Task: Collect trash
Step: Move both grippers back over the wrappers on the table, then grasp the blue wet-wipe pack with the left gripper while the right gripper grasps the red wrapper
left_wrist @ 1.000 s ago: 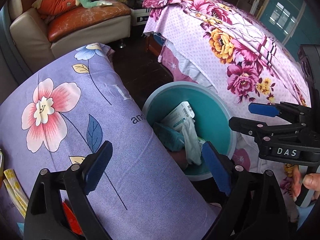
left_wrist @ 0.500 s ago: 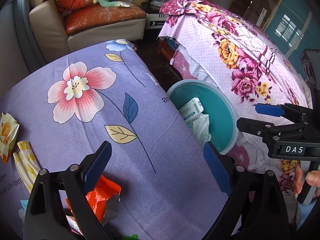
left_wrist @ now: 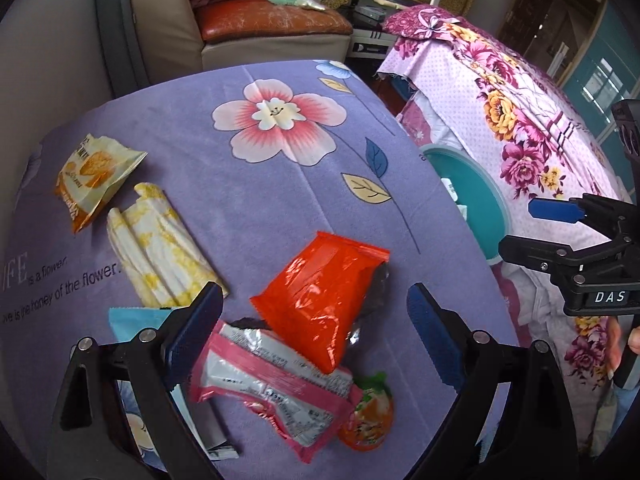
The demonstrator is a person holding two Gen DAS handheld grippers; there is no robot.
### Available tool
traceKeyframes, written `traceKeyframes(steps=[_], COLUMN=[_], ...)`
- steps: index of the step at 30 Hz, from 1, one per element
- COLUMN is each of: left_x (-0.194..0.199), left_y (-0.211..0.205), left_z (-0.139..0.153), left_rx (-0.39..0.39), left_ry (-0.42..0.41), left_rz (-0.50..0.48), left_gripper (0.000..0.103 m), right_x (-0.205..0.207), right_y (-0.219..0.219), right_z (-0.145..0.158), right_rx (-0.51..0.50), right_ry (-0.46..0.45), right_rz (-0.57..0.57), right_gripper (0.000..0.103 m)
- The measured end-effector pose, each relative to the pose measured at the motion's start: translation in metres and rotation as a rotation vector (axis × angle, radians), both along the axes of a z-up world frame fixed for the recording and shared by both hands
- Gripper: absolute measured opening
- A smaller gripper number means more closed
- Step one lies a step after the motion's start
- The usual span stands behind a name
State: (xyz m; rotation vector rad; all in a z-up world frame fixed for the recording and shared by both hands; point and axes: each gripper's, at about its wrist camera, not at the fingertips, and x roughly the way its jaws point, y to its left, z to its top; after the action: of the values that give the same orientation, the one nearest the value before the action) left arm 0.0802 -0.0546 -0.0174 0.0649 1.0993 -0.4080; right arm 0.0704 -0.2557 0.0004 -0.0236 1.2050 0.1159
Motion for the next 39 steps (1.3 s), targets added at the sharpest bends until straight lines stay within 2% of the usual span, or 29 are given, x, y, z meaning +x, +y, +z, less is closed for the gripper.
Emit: traceKeyframes(steps=[7, 12, 20, 29, 32, 34, 39], left_x=[-0.015, -0.027, -0.029, -0.014, -0.016, -0.016, -0.009], left_y=[0.067, 0.098, 0.112, 0.127, 0.123, 0.118, 0.125], left_z=[-0.006, -0.022, -0.053, -0.062, -0.061, -0.058, -0.054], left_rx=[0.028, 0.065, 0.081, 0.066, 0.086, 0.091, 0.047], left_ry=[0.013, 0.043, 0.107, 0.112, 0.084, 0.067, 0.064], left_rz=[0.074, 0.088, 0.108, 0.149, 0.132, 0.115, 0.143], left_gripper=[0.093, 0.093, 0.093, 0.093, 0.083, 0.064, 0.041], right_x=[-0.002, 0.001, 0.024, 0.048, 0.054, 0.057, 0.058], right_y=[0.053, 0.080, 0.103, 0.115, 0.116, 0.116, 0.117], right_z=[-0.004, -0.005, -0.015, -0.040, -0.051, -0.057, -0.070], right_rx=[-0.017, -0.026, 0.012, 0.041, 0.049, 0.057, 0.102], right_ry=[0.019, 0.030, 0.065, 0.122, 0.144, 0.156, 0.174], right_rz=[0.088, 0.130, 0.116, 0.105, 0.097, 0.091, 0.081], right_gripper=[0.080, 0.084, 0.085, 0.085, 0.085, 0.085, 0.085])
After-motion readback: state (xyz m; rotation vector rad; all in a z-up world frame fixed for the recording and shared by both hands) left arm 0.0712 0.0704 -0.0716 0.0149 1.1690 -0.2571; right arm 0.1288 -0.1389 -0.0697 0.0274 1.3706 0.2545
